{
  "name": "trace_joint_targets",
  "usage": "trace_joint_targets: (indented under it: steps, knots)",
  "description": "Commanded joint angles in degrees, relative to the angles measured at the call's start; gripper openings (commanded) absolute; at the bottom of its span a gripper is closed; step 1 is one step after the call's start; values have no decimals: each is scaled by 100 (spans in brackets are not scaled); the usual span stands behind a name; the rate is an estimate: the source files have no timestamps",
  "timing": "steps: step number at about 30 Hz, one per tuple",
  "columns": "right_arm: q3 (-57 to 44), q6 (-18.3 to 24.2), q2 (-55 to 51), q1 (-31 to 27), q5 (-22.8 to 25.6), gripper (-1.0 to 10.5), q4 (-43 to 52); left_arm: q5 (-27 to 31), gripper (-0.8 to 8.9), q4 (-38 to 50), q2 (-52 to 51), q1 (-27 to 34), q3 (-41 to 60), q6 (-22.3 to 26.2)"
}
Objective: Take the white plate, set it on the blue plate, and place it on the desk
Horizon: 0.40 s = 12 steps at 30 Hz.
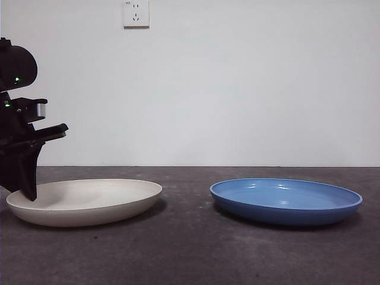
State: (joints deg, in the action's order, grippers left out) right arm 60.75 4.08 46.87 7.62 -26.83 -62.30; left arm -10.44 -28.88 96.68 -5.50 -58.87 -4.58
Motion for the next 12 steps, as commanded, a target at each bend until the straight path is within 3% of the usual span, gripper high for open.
trace_joint_targets:
  steps: [1, 12]
  knots:
    - [98, -44, 24, 24, 7, 440, 55, 11, 14, 22, -22, -9, -160, -129]
    - [98, -46, 24, 22, 7, 440, 57, -612, 14, 17, -1060, -334, -584, -640]
